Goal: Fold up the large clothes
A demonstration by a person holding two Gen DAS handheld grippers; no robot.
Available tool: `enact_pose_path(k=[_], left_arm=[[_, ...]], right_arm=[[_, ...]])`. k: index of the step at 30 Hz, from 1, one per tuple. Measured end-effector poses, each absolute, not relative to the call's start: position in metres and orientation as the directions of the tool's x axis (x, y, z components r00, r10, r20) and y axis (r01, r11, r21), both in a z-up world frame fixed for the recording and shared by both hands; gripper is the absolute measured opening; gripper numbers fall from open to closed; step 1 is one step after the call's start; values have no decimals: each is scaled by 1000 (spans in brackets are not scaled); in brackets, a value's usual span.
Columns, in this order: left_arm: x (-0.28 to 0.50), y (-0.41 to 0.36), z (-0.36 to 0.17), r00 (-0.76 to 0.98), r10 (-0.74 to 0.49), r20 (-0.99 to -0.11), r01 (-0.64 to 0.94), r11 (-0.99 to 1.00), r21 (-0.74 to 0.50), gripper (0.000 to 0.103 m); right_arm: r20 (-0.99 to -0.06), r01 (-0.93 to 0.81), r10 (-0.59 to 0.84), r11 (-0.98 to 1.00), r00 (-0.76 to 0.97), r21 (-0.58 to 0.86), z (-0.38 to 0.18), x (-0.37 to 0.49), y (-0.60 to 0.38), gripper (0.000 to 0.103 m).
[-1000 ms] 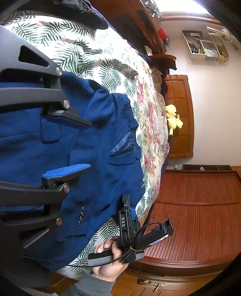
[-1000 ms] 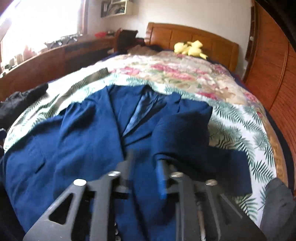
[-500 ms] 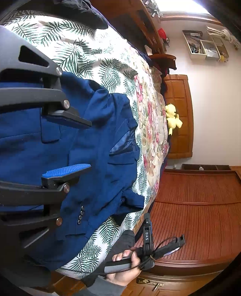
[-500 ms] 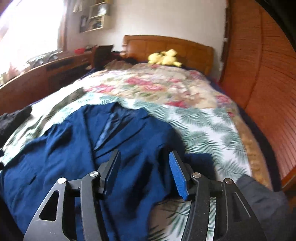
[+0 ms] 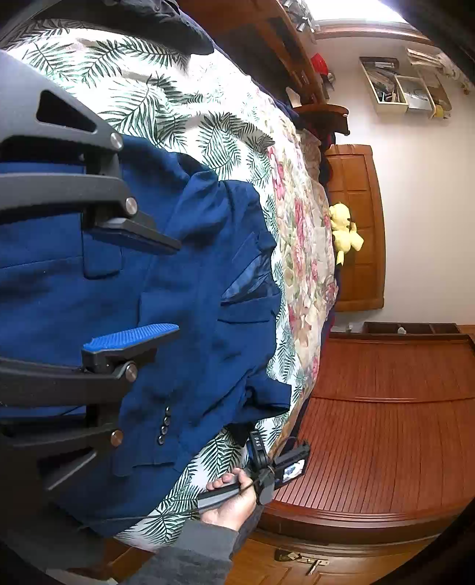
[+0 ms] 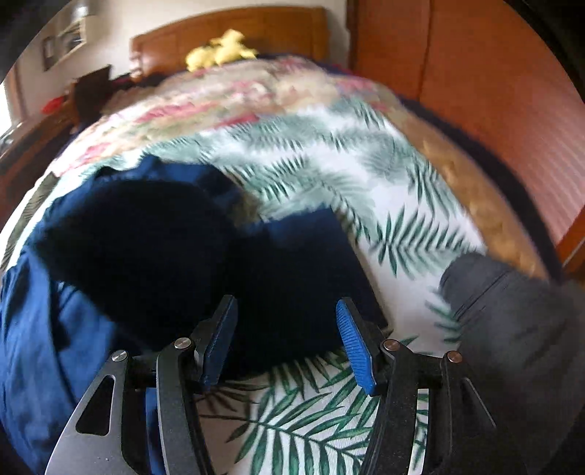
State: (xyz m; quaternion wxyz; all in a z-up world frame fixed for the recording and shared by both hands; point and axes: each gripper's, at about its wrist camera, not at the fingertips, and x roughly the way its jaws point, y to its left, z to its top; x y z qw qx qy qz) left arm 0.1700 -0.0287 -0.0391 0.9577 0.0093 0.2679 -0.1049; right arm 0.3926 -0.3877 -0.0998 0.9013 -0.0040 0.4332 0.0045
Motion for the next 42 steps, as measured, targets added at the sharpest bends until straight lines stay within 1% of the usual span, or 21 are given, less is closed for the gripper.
enact_pose_path(k=[2, 5, 11, 12, 16, 18, 19, 20, 22, 23, 25, 28, 35, 38, 42], left_arm=[[170, -29, -40, 832, -198, -518, 209, 977, -38, 38], [169, -28, -40, 832, -201, -518, 213, 976, -37, 38], [170, -24, -38, 829, -209, -518, 215, 975, -49, 38], [170, -24, -38, 829, -212, -517, 216, 975, -53, 38], [170, -23, -39, 829, -213, -517, 218, 975, -53, 38], [170, -24, -40, 828, -211, -520, 217, 975, -50, 38], [170, -24, -40, 827, -209, -521, 217, 975, -48, 38], [169, -25, -41, 828, -207, -522, 216, 975, -45, 38], [168, -26, -42, 828, -198, -524, 213, 976, -32, 38], [168, -25, -42, 829, -193, -525, 212, 977, -26, 38], [166, -24, -41, 829, -193, -524, 211, 977, -26, 38], [161, -20, -38, 834, -205, -513, 217, 975, -36, 38], [147, -10, -30, 849, -199, -489, 213, 977, -27, 38], [143, -2, -29, 855, -190, -483, 200, 979, -30, 38], [139, 10, -28, 859, -173, -483, 180, 983, -33, 38]], right_arm=[[-805, 42, -17, 999, 592, 10, -114, 397, -398, 57], [-828, 77, 1, 996, 561, 53, -126, 398, -407, 57], [-847, 94, 52, 988, 530, 120, -131, 382, -408, 58], [-850, 87, 50, 990, 525, 112, -133, 379, -405, 58], [-839, 80, 63, 989, 541, 126, -135, 376, -401, 58], [-820, 73, 92, 984, 565, 161, -134, 381, -400, 56], [-820, 79, 75, 986, 568, 145, -134, 386, -397, 41], [-818, 75, 68, 988, 571, 135, -133, 391, -395, 24], [-814, 58, 47, 993, 578, 99, -131, 398, -388, 6], [-804, 43, 40, 996, 594, 82, -125, 399, -384, 2], [-760, 15, 33, 998, 649, 56, -107, 396, -377, 0], [-678, -37, 47, 999, 733, 29, -66, 382, -360, 0], [-513, -197, 178, 980, 840, 18, 34, 341, -298, 0], [-469, -286, 257, 958, 845, 10, 63, 319, -262, 0], [-460, -403, 353, 915, 815, -12, 74, 296, -215, 0]])
